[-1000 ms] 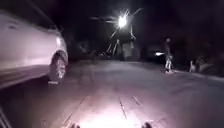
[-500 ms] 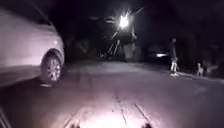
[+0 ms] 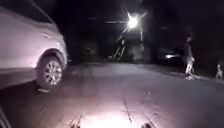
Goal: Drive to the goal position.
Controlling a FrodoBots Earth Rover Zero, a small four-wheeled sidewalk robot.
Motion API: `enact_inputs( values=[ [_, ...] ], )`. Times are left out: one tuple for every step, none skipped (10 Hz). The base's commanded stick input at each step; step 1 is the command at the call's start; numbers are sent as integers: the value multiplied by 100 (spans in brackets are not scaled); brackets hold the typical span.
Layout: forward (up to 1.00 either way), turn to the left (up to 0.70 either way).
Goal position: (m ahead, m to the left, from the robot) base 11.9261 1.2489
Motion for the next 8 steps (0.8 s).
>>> enact_inputs(
  values=[
    [85, 0],
    [85, 0],
    [85, 0],
    [85, 0],
    [85, 0],
    [85, 0],
    [85, 0],
    [85, 0]
  ],
)
